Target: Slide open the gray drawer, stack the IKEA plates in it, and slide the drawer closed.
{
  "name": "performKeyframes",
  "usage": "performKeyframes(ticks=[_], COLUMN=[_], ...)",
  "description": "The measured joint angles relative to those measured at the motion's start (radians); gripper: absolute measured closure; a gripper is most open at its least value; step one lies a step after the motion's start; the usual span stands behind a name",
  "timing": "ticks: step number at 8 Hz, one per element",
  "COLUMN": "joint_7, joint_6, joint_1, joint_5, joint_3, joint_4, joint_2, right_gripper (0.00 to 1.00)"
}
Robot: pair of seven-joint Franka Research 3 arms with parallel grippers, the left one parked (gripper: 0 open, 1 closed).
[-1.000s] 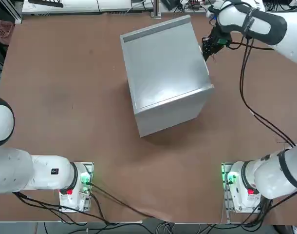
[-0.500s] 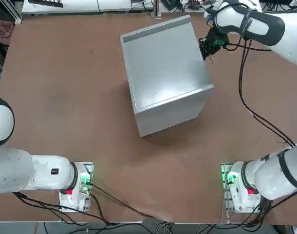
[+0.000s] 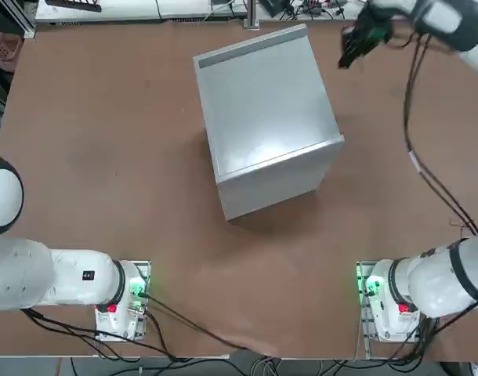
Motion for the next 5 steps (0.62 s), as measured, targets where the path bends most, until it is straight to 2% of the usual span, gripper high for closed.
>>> performKeyframes(ticks=[2,3,4,5], joint_7=[-0.035,-0.070,-0.100,-0.126], joint_6=[-0.178,-0.240,-0.271,-0.288], joint_1=[-0.084,-0.103,-0.120,-0.136], joint_5=[-0.127,-0.175,-0.193,-0.197], joint_3=[-0.005,-0.007,-0.008,-0.016], joint_4=[0.143,0.174,0.183,0.184], joint_2=[-0.008,-0.023,-0.044,-0.067], right_gripper=[0.95,0.87,0.70,0.48])
